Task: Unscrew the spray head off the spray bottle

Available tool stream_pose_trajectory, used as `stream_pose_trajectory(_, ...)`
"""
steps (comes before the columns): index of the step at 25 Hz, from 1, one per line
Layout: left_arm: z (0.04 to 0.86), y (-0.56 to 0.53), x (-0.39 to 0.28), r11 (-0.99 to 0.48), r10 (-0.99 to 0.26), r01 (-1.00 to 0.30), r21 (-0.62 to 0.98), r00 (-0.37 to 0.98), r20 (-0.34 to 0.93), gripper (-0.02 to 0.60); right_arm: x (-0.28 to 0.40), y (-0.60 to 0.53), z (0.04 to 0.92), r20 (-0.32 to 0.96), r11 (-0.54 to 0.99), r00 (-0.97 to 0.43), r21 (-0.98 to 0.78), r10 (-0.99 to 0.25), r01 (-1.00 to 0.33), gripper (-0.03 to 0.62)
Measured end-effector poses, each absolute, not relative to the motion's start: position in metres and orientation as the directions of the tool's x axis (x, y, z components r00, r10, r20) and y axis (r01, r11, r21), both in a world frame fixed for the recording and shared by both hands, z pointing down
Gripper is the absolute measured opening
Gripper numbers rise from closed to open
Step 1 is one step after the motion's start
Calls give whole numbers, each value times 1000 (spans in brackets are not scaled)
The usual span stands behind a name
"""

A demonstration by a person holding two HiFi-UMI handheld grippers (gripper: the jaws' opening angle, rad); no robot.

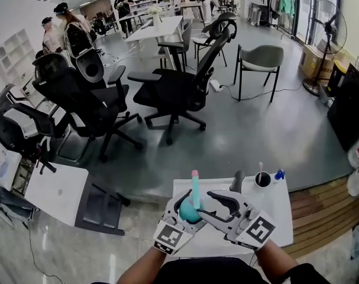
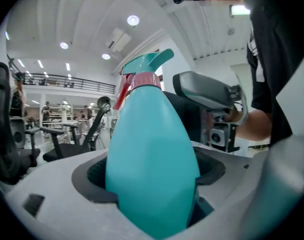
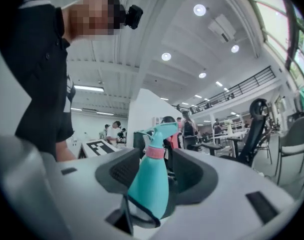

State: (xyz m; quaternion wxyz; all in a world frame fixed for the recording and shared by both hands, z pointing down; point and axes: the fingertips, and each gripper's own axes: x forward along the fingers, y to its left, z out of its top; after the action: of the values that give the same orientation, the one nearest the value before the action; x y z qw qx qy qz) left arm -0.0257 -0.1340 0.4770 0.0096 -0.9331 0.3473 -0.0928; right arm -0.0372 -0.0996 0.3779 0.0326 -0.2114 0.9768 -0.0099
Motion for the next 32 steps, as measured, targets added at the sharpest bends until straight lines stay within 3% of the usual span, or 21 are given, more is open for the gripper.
stream_pose_trajectory(6,481,-150,-39,-616,-785,-776,-136,589,193,431,-47,-107,382,-8,861,-861,-11,-509,-509,189)
stream_pose_trajectory(15,482,-143,-25,-612,-789,-773,-166,585,188,431,-51,-117,381,-25,835,-838,-109,-545,-539,176)
stream_pose_trajectory(25,464,-135,-17,-706,-707,-685,-179,695,129,431,-46,-112,367,-75,869,-870,-145,-487,-474,138)
stream_pose_trajectory(32,449,-115,-2,-841,-535,-519,-155,839,95,431,-39,-98,358,-108,928,-922,-93,-371,-362,135)
